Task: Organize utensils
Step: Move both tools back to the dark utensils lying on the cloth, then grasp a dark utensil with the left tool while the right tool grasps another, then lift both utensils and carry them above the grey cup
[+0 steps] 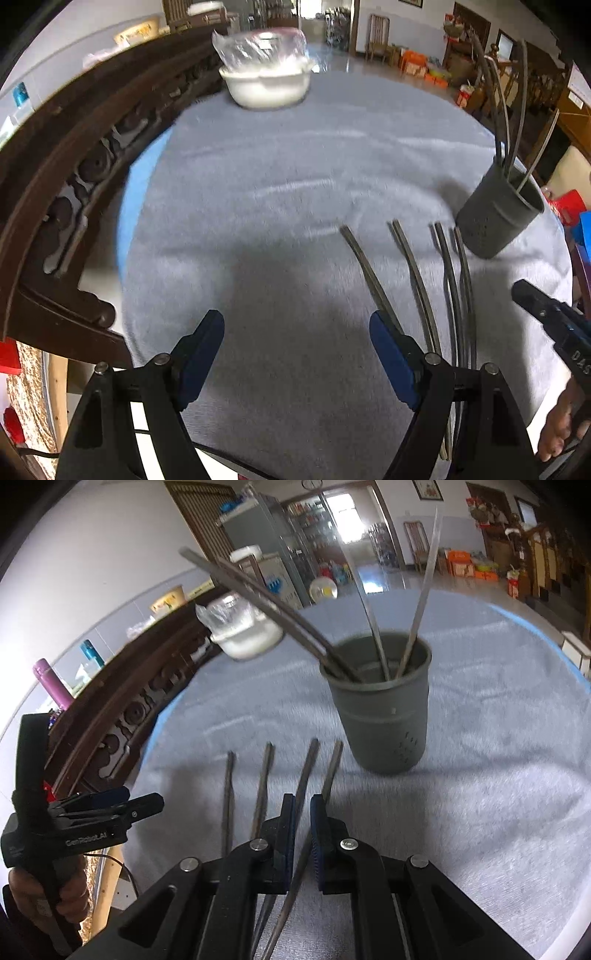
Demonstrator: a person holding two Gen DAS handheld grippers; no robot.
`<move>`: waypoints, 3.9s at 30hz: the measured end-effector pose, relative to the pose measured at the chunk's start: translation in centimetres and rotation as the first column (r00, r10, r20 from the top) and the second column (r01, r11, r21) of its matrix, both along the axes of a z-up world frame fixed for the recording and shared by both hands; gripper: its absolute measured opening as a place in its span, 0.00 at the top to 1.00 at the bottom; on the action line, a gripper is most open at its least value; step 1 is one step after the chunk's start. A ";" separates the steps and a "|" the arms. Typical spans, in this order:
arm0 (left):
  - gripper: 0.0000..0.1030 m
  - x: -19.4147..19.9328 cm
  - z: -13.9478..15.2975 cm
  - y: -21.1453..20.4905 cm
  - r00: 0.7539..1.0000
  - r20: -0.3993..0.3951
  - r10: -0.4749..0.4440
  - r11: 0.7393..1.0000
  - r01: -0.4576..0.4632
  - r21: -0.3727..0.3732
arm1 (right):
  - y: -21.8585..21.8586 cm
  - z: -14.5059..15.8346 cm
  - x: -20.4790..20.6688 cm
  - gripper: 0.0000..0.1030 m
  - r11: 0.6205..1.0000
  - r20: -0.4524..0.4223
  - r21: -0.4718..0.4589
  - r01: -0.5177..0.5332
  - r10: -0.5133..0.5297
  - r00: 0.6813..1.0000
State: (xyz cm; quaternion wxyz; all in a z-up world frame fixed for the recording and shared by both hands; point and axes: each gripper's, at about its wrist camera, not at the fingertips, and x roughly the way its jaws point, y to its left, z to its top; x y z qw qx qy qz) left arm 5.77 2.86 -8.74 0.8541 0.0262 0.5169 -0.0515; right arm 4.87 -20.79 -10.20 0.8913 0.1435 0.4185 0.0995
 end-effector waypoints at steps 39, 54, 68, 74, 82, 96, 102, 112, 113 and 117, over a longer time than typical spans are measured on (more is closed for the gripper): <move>0.47 7.6 -3.7 -1.8 0.921 -0.374 0.111 0.955 -0.202 -0.216 | 0.5 -3.2 5.3 0.91 0.993 -0.237 -0.122 -0.005 -0.024 0.971; 0.82 10.2 -6.0 -4.1 0.919 -0.381 0.100 0.962 -0.188 -0.200 | 0.1 -3.6 5.0 0.88 0.996 -0.254 -0.086 -0.007 -0.016 0.967; 0.87 10.3 -6.0 -5.0 0.920 -0.376 -0.111 0.985 0.051 -0.166 | -0.1 -3.2 5.1 0.90 0.998 -0.274 -0.061 -0.018 0.001 0.962; 0.45 11.1 -5.7 -3.8 0.923 -0.381 -0.052 0.985 -0.015 -0.170 | 0.0 -3.2 6.0 0.89 0.998 -0.339 -0.053 -0.020 0.001 0.941; 0.61 12.5 -6.3 -4.6 0.928 -0.373 -0.003 0.985 -0.062 -0.161 | 0.8 -3.2 7.2 0.88 0.994 -0.332 -0.110 -0.003 -0.034 0.943; 0.92 9.0 -0.8 -3.0 0.977 -0.206 0.051 0.973 -0.095 -0.209 | 0.8 0.7 5.2 0.93 0.998 -0.113 -0.043 -0.041 0.036 0.993; 0.94 7.2 4.7 -2.9 0.997 -0.066 0.033 0.973 -0.047 -0.226 | 0.7 4.7 3.3 0.93 0.998 0.048 -0.008 -0.061 0.062 0.997; 0.95 3.9 10.9 -4.0 0.994 0.101 -0.030 0.966 0.055 -0.252 | -1.1 10.4 -0.1 0.93 0.997 0.279 0.076 -0.017 -0.004 0.960; 0.95 3.6 11.4 -4.2 0.993 0.117 -0.033 0.967 0.061 -0.249 | -1.4 10.9 -0.5 0.93 0.996 0.304 0.089 -0.005 -0.023 0.952; 0.95 3.1 13.2 -4.8 0.986 0.163 -0.041 0.964 0.082 -0.253 | -2.7 12.5 -1.6 0.93 0.992 0.363 0.124 0.031 -0.074 0.929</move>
